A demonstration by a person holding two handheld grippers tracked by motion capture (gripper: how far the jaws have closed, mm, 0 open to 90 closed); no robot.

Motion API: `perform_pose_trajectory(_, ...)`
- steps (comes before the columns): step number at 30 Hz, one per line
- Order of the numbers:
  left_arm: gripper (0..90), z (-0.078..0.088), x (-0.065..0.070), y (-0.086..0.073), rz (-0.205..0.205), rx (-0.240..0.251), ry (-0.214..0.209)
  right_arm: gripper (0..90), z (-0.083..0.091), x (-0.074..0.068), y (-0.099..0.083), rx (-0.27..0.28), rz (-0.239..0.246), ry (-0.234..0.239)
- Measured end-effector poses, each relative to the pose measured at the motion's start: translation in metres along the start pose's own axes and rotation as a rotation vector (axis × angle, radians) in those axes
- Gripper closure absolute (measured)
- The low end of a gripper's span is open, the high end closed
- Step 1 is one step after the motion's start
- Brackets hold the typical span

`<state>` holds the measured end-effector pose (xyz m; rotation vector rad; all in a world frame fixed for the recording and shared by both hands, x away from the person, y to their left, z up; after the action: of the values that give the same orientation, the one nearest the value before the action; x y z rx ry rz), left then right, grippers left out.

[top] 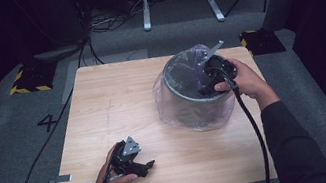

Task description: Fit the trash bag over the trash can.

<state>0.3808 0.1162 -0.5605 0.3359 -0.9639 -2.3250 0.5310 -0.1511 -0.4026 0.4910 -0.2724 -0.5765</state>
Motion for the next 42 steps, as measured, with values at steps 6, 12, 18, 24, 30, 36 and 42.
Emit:
perform_pose_trajectory(6,12.0,0.000,0.000,0.000,0.001,-0.001,0.000,20.4,0.002,0.001,0.001,0.022,-0.006,-0.014)
perform_pose_trajectory(12,11.9,0.000,0.000,0.000,0.001,0.001,0.000,19.5,0.005,0.001,0.002,0.035,-0.002,-0.024)
perform_pose_trajectory(18,12.0,0.000,0.000,0.000,0.001,-0.001,0.000,19.0,0.009,0.001,0.004,0.073,-0.013,-0.011)
perform_pose_trajectory(24,11.9,0.000,0.000,0.000,0.000,0.000,0.000,18.4,0.013,0.000,0.009,0.132,-0.004,-0.021)
perform_pose_trajectory(30,12.0,0.000,0.000,0.000,0.000,-0.001,0.001,17.7,0.019,-0.002,0.014,0.196,0.006,-0.039)
perform_pose_trajectory(36,11.9,0.000,0.000,0.000,0.001,0.001,0.000,17.5,0.023,-0.006,0.017,0.255,0.026,-0.040)
perform_pose_trajectory(42,11.9,0.000,0.000,0.000,0.000,-0.001,0.000,17.0,0.025,-0.005,0.018,0.288,0.015,-0.061)
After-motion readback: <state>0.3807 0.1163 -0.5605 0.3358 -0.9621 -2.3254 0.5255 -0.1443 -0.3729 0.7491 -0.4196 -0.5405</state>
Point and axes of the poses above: each handheld gripper's, and its own axes: z roughly backward along the jaws, y roughly out of its top, x roughly to its right, the point moved 8 cm from there along -z, roughly forward along the jaws, and after that the axes turned 1 degree about y, right-handed, at the moved point
